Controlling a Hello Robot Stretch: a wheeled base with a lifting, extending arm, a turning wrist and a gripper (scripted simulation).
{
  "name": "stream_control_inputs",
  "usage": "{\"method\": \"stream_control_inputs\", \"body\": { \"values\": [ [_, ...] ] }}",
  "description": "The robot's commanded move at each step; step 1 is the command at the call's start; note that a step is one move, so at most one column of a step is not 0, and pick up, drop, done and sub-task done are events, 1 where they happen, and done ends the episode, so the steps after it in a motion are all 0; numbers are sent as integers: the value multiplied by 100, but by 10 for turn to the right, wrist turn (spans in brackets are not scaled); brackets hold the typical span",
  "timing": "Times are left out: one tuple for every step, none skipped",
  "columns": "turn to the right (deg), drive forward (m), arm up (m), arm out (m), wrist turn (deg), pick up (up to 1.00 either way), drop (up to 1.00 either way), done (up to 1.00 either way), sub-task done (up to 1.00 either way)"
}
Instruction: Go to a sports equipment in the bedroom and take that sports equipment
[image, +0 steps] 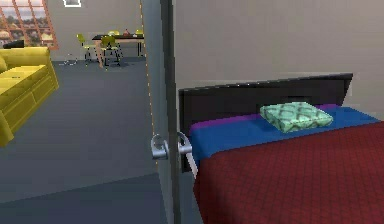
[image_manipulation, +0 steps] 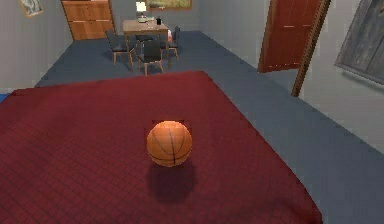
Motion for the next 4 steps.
{"method": "stream_control_inputs", "body": {
  "values": [
    [0,0,50,0,0,0,0,0,0],
    [0,0,32,0,0,0,0,0,0],
    [0,0,0,40,0,0,0,0,0],
    [0,0,0,0,450,0,0,0,0]
  ]
}}
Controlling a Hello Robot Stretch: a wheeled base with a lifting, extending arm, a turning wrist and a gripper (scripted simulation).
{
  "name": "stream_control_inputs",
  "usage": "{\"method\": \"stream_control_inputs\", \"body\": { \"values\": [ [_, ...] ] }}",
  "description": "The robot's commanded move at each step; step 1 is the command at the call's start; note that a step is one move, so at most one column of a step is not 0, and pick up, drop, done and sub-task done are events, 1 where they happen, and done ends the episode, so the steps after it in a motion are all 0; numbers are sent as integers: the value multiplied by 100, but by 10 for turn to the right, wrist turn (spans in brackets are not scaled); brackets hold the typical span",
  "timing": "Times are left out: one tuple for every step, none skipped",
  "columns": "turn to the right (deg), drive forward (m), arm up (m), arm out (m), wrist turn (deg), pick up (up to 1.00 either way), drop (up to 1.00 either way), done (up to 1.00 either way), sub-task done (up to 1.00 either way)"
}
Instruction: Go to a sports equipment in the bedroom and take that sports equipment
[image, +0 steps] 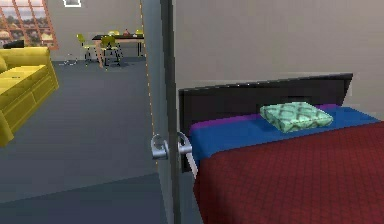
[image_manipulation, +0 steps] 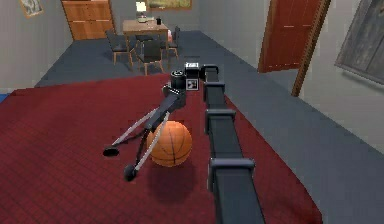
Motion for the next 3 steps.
{"method": "stream_control_inputs", "body": {
  "values": [
    [0,0,0,0,450,0,0,0,0],
    [0,0,0,0,450,0,0,0,0],
    [0,0,0,0,210,0,0,0,0]
  ]
}}
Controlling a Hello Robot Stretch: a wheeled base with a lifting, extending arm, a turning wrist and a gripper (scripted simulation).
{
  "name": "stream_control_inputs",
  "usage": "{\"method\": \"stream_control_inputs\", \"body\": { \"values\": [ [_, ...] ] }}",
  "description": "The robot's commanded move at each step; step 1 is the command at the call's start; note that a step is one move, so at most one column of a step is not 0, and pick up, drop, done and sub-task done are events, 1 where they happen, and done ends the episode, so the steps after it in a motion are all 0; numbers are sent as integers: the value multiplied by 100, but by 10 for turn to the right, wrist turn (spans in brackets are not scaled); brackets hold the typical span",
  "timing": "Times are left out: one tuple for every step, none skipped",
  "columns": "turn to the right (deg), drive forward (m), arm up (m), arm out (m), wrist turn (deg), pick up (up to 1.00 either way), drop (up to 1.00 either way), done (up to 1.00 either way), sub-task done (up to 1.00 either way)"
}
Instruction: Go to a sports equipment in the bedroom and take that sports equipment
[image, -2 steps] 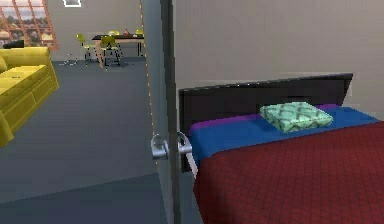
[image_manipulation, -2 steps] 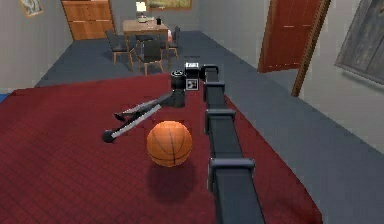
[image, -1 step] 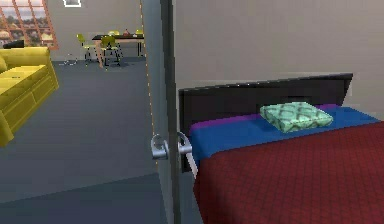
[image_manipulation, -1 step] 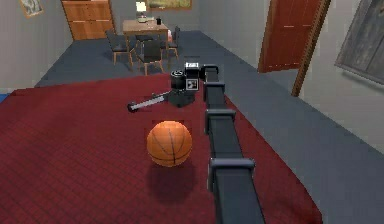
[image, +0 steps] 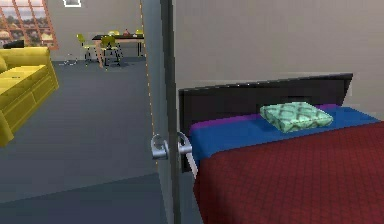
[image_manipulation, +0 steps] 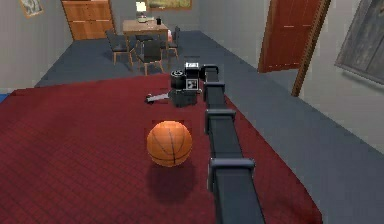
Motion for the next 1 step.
{"method": "stream_control_inputs", "body": {
  "values": [
    [0,0,-30,0,0,0,0,0,0]
  ]
}}
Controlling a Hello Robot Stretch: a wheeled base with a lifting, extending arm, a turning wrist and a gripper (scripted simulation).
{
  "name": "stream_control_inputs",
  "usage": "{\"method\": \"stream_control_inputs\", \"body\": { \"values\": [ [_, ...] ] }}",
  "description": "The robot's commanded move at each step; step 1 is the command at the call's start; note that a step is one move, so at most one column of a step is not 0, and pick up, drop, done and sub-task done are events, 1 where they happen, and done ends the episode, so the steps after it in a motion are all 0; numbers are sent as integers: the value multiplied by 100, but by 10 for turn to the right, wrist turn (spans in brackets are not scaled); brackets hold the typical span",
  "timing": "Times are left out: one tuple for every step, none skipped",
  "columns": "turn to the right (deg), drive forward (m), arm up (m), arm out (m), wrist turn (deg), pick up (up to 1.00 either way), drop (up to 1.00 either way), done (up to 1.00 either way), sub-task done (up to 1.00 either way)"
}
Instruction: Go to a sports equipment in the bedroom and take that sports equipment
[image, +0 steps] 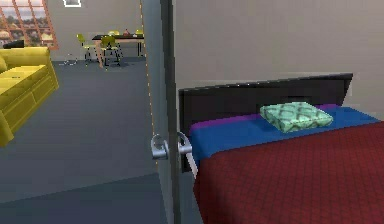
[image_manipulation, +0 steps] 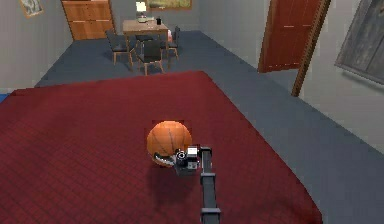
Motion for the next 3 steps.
{"method": "stream_control_inputs", "body": {
  "values": [
    [0,0,0,0,0,100,0,0,0],
    [0,0,10,0,0,0,0,0,0],
    [0,0,0,0,0,0,0,100,0]
  ]
}}
